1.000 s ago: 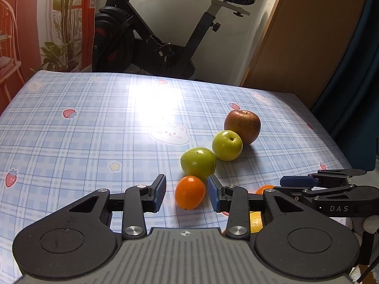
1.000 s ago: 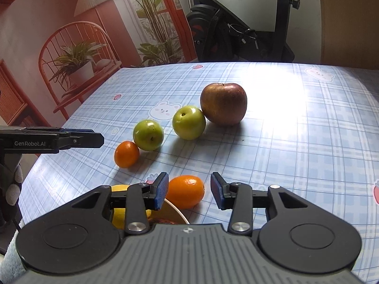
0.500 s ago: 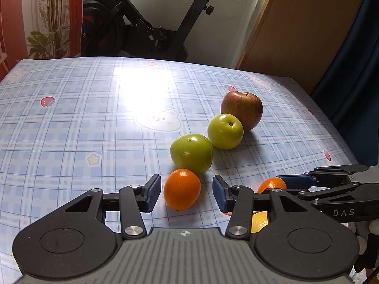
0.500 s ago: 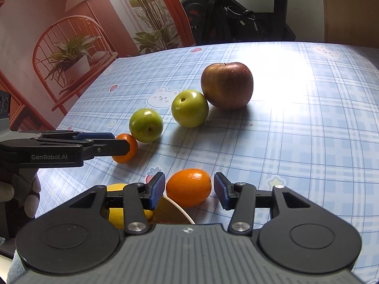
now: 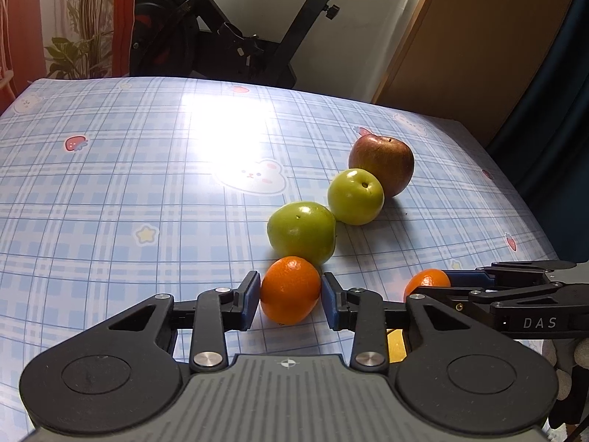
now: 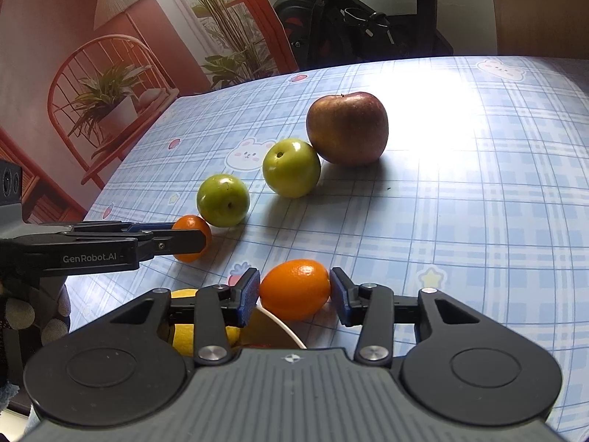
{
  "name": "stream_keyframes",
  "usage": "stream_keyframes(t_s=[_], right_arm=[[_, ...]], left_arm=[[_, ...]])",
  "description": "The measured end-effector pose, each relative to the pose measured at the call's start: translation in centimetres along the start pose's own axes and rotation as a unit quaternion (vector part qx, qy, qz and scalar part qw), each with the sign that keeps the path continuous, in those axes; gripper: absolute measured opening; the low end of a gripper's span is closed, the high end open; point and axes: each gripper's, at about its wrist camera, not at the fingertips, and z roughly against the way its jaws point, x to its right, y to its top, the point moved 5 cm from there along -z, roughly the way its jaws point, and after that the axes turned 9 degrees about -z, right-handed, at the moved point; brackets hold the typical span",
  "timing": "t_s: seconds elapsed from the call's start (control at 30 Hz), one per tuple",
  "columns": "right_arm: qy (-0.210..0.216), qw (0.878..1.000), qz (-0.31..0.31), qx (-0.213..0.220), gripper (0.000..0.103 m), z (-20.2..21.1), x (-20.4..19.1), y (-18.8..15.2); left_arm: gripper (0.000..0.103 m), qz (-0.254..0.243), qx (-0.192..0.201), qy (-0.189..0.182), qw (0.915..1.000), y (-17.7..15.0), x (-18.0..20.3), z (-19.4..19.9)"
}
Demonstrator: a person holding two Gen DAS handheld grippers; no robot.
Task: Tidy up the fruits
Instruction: 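Close the left gripper on a tangerine while the right grasps another tangerine, then carry both tangerines onto the plate and open both grippers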
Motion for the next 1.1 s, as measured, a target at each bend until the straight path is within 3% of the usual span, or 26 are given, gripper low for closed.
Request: stream_keyframes(t_s=[0.4, 0.6, 0.83, 1.1], right_arm=[[0.004, 0.998, 0.015, 0.057, 0.044, 5.0, -1.1, -0.1], [0.01, 0.997, 0.027, 0.075, 0.044, 8.5, -1.7, -1.8], [0.015, 0.996, 0.038, 0.076, 0.044, 11.4, -2.5, -5.0], [0.025, 0.998, 0.026, 0.056, 0.044, 11.8, -2.5, -8.5]], left_arm=[[0.038, -0.035, 0.048, 0.002, 0.9982, 0.5, 2.7, 5.7], [0.038, -0.053, 0.059, -0.026, 0.9965, -1.1, 5.9, 8.6], [0.038, -0.072, 0.045, -0.055, 0.9948, -4.5, 9.6, 10.0], [0.038, -0.089, 0.01, -0.051, 0.9947, -8.3, 10.4, 10.4]])
